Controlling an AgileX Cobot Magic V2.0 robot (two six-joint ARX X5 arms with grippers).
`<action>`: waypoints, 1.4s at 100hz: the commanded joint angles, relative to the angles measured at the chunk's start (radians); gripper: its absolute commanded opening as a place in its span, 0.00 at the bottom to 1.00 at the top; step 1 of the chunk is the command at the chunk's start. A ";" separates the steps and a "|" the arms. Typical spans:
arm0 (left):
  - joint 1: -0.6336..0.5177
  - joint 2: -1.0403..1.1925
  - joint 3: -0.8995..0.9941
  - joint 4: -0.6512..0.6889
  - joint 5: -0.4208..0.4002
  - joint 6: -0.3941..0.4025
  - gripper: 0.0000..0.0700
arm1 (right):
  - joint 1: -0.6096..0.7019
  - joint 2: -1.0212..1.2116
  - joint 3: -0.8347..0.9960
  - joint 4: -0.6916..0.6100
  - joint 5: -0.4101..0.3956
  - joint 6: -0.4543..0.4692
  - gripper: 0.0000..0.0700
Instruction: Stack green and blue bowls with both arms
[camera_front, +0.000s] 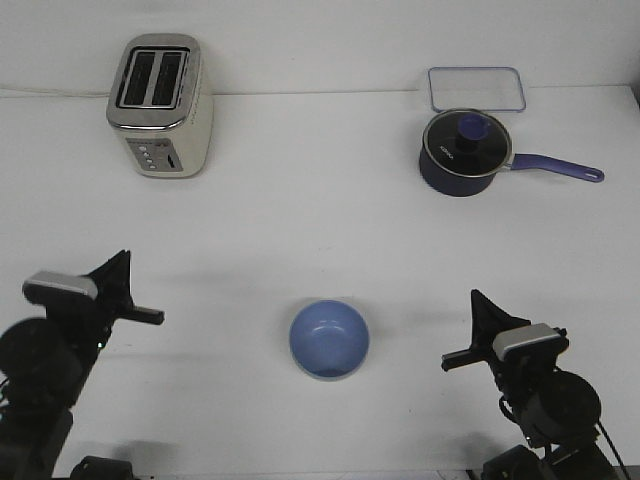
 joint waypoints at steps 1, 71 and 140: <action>0.010 -0.109 -0.147 0.111 -0.001 0.013 0.02 | 0.003 -0.032 -0.016 0.029 0.022 -0.032 0.00; 0.041 -0.319 -0.332 0.195 -0.060 -0.027 0.02 | 0.003 -0.073 -0.038 0.064 0.074 -0.020 0.00; 0.060 -0.549 -0.661 0.369 -0.055 -0.085 0.02 | 0.003 -0.073 -0.038 0.066 0.074 -0.020 0.00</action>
